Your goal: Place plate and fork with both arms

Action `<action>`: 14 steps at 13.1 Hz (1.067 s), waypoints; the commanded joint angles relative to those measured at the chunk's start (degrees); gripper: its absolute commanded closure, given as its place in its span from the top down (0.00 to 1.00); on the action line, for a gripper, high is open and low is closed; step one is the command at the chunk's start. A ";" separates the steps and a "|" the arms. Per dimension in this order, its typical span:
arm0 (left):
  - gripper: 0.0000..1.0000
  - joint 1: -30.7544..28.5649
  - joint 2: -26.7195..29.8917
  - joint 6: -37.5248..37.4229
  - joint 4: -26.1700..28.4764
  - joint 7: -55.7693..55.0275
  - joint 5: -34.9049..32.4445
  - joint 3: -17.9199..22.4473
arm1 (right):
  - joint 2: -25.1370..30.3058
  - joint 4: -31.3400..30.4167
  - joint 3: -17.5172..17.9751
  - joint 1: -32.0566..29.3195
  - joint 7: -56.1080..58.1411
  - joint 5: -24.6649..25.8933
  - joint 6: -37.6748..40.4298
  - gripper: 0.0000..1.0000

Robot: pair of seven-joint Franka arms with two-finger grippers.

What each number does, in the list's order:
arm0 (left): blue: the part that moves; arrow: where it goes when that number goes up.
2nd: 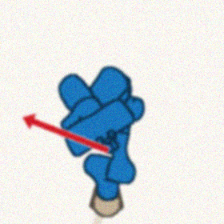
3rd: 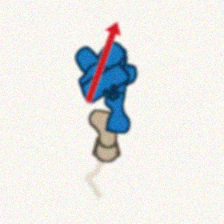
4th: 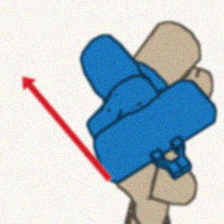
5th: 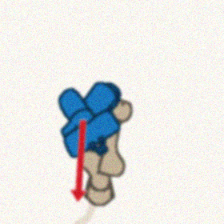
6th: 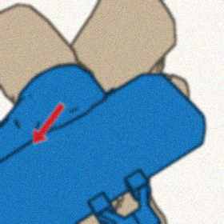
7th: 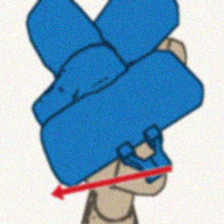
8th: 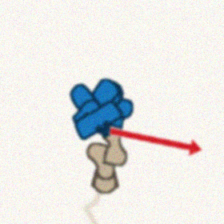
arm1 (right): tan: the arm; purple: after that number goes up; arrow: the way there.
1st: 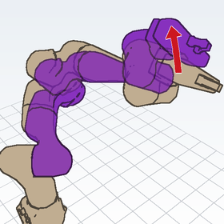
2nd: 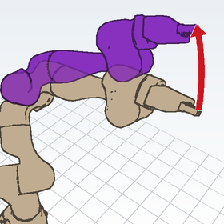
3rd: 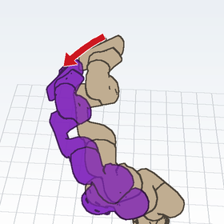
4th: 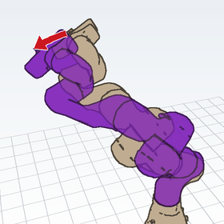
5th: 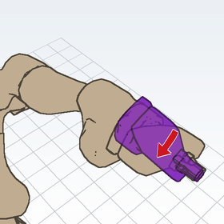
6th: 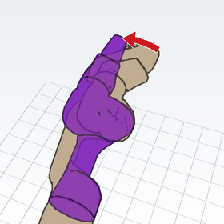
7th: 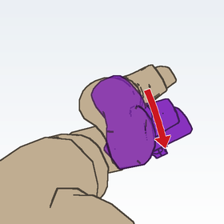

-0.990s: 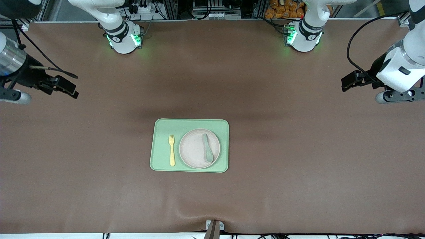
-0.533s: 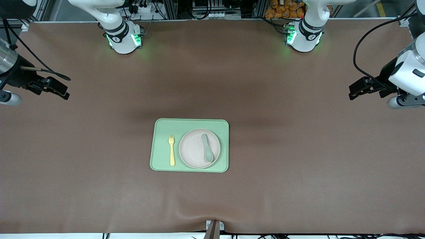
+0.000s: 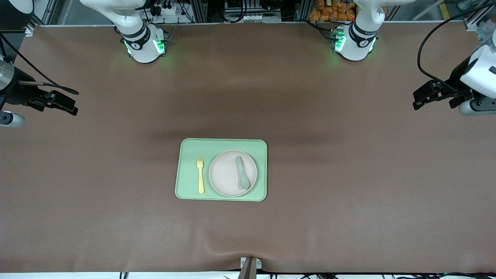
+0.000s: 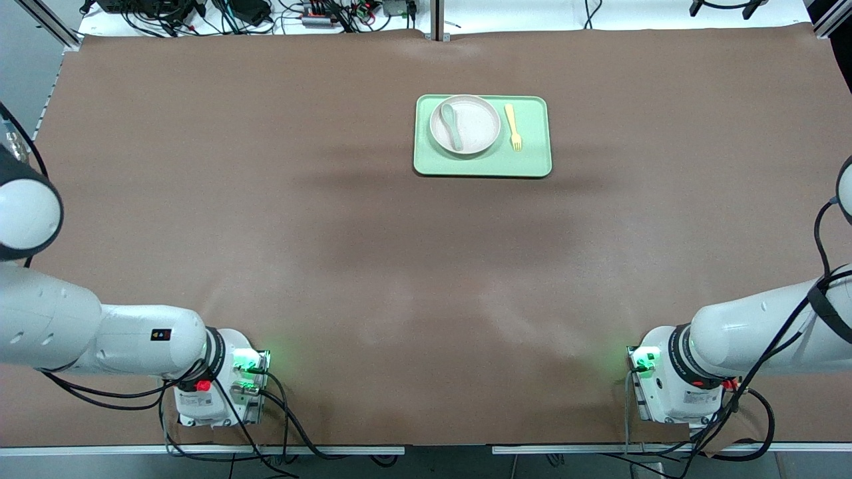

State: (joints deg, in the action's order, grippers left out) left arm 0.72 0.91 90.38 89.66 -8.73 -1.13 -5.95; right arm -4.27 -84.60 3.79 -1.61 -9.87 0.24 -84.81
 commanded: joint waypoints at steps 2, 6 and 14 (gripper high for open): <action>1.00 -1.51 3.83 1.29 4.12 0.65 -1.16 -0.55 | -0.03 0.93 1.04 -1.83 1.25 0.64 0.88 1.00; 1.00 -1.59 5.06 1.03 4.83 0.38 -0.28 -0.99 | -0.03 0.93 1.13 -1.74 0.64 0.64 -0.17 1.00; 1.00 -1.60 4.18 1.03 2.28 4.34 -0.19 -0.55 | -0.03 0.93 1.22 -1.82 0.72 0.55 -0.53 1.00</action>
State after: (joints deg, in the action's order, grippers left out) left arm -0.32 4.39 90.99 92.01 -5.49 -1.14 -6.16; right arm -4.28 -84.56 4.16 -2.58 -9.27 0.24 -85.61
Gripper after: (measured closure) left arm 0.000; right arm 0.000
